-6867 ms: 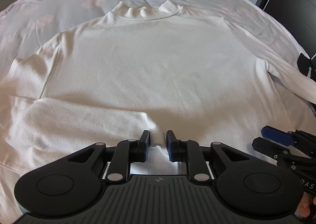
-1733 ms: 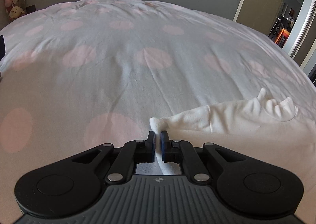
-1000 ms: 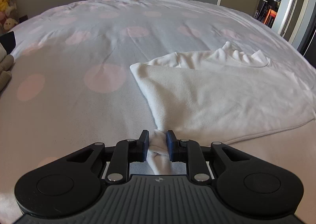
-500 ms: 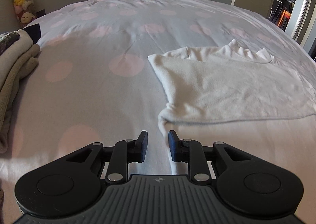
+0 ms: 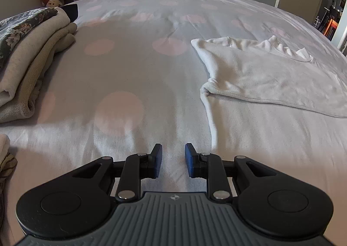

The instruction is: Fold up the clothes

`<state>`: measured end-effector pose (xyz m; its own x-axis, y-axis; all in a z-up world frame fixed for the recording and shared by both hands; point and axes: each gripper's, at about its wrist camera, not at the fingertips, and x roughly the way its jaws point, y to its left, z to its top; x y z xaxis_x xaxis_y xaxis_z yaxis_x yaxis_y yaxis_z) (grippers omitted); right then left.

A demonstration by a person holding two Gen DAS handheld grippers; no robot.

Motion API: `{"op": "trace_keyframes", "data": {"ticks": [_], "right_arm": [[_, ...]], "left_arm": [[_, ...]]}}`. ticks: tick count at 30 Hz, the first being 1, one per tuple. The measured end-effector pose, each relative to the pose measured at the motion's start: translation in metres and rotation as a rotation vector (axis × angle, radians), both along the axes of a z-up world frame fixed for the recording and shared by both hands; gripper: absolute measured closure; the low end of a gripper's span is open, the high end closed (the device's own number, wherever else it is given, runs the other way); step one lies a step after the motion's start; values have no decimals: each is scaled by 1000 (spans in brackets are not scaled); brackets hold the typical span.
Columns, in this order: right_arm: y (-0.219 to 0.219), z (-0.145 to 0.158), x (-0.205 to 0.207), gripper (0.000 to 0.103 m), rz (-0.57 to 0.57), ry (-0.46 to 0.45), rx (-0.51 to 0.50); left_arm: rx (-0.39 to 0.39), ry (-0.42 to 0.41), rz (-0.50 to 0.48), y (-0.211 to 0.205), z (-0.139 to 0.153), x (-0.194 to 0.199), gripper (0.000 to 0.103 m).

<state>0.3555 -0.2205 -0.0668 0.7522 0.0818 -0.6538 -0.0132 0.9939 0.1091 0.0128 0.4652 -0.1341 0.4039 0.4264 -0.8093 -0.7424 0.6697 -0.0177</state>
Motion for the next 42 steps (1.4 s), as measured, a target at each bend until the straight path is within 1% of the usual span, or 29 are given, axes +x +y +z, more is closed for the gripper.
{"op": "trace_keyframes", "data": {"ticks": [3,5,10,13,14,15,16,17,20,23,26,30,33,37,42], "right_arm": [[-17,-5,11,72,-10,15,9],[-29,-9,18,72,-16,25,14],[-29,-24,33,72,-10,43,20],[-27,-32,43,72,-9,54,15],[-26,-35,45,79,-11,62,12],[-27,-35,43,90,-3,68,12],[-26,-36,42,91,3,69,8],[-24,-34,39,95,5,60,-2],[-19,-21,32,96,4,25,2],[-10,9,25,96,27,-32,39],[10,47,18,96,67,-91,51],[56,102,14,96,124,-145,52],[101,143,9,96,184,-202,45],[172,195,0,96,267,-285,25],[267,247,-17,96,373,-379,10]], "left_arm": [[-8,-10,20,1,-1,-1,82],[2,3,34,0,-3,-1,82],[10,47,60,1,-8,0,82],[14,55,68,3,-11,1,82],[15,56,69,2,-11,1,82],[15,56,70,3,-11,2,82],[15,54,71,3,-10,2,82],[14,49,73,3,-10,2,82],[7,31,72,4,-9,3,82],[6,15,59,3,-8,4,82],[17,5,37,1,-5,6,82],[43,-3,11,0,-1,7,82],[58,-3,-1,1,0,8,82],[43,-28,-13,6,1,7,82],[42,-69,-33,14,3,8,82]]}}
